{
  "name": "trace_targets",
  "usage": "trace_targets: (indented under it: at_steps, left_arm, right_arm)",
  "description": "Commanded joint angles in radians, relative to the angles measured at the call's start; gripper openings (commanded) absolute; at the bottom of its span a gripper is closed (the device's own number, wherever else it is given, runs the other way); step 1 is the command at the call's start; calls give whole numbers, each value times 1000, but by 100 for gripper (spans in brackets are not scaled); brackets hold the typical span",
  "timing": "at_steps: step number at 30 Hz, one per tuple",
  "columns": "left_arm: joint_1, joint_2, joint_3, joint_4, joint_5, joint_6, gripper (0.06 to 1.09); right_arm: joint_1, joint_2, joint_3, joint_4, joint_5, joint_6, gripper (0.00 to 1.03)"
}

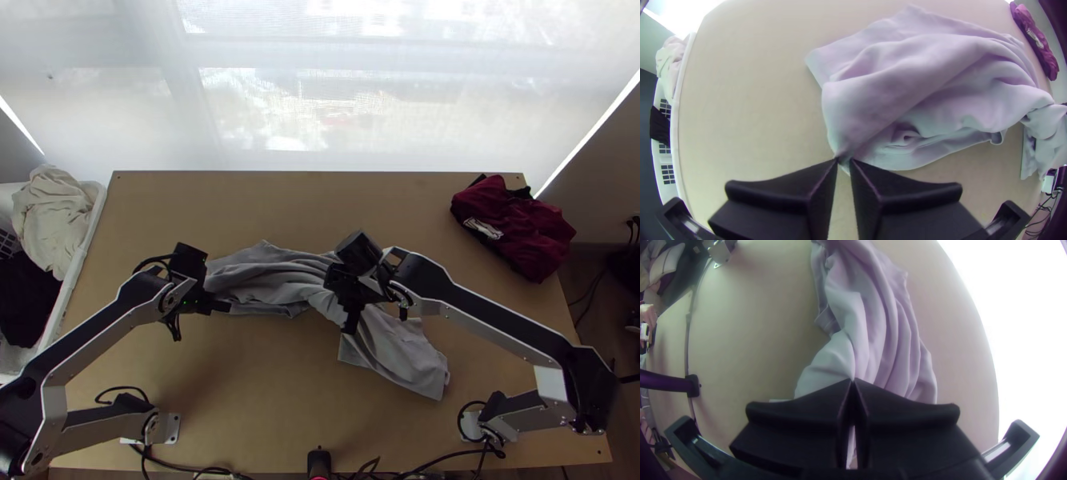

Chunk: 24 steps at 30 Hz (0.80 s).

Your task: Fold the t-shirt

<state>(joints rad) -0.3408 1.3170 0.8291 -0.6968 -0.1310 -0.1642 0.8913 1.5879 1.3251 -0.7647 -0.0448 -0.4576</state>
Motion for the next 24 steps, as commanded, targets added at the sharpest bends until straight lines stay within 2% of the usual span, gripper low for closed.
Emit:
trace_targets:
  at_steps: [1,12,24]
  left_arm:
    - [-7,64,38,-1,-2,-9,9]
    - [17,16,125,-53,-2,-9,9]
    - [174,-114,505,-213,4,-6,9]
  right_arm:
    - [-29,-34,6,-13,8,-16,3]
    - [-89,-72,43,-38,17,-18,3]
    - [-160,-131,260,-82,122,-87,3]
